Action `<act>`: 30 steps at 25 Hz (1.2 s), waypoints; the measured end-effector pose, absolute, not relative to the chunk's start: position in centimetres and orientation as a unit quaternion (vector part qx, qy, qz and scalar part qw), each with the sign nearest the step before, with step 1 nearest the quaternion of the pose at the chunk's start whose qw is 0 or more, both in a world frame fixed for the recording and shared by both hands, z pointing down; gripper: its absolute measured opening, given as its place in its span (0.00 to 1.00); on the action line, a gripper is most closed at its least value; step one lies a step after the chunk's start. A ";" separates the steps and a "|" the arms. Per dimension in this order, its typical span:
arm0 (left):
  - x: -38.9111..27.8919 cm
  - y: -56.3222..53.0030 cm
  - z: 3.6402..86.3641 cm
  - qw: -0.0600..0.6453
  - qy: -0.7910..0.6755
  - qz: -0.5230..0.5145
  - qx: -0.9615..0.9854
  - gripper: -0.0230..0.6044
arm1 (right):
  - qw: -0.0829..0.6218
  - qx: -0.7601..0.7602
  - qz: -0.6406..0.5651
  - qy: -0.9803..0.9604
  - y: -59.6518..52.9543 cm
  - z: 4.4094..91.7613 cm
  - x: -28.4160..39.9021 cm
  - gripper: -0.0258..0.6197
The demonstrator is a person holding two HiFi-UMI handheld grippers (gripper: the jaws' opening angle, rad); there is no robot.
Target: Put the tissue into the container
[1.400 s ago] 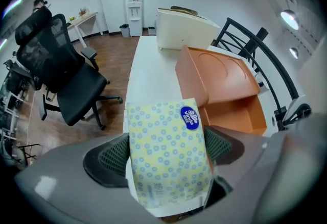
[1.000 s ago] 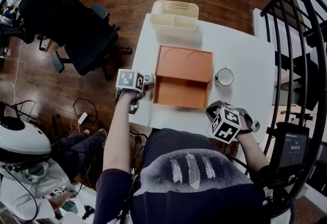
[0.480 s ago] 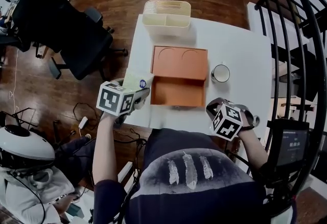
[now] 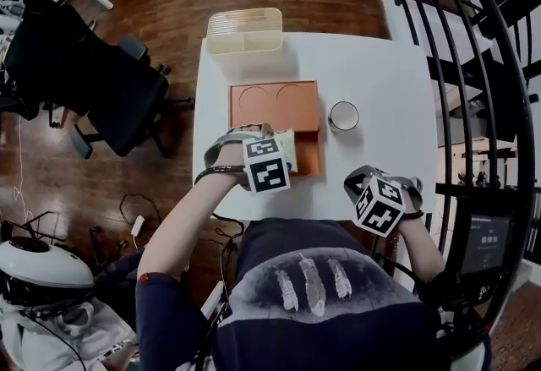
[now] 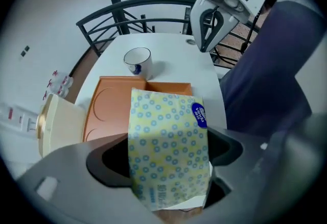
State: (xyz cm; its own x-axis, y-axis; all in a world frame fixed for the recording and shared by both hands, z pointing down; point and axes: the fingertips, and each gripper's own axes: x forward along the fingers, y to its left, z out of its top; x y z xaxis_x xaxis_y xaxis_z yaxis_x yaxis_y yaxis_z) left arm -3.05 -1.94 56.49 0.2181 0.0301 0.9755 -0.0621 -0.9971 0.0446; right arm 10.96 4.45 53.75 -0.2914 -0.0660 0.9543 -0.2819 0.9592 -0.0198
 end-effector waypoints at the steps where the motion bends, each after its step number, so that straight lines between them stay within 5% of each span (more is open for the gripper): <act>1: -2.8 -1.9 57.1 0.043 -0.001 0.624 0.781 0.73 | 0.586 0.112 0.099 -0.796 4.9 53.9 11.2 0.04; 18: -1.3 -1.9 56.9 0.091 0.023 0.595 0.799 0.82 | 0.587 0.108 0.115 -0.794 5.4 53.9 12.5 0.04; 23: -2.0 -1.5 48.7 0.061 -0.034 0.469 0.880 0.82 | 0.584 0.117 0.114 -0.795 4.7 53.7 12.0 0.04; 26: -3.1 -0.7 43.4 0.055 -0.094 0.378 0.919 0.65 | 0.587 0.114 0.116 -0.793 4.6 53.6 12.6 0.04; 29: -4.2 -0.3 40.3 0.035 -0.155 0.315 0.936 0.29 | 0.588 0.103 0.120 -0.793 4.5 53.4 12.9 0.04; 30: -4.6 -0.2 39.9 0.030 -0.171 0.300 0.938 0.07 | 0.587 0.100 0.122 -0.794 4.5 53.2 12.8 0.04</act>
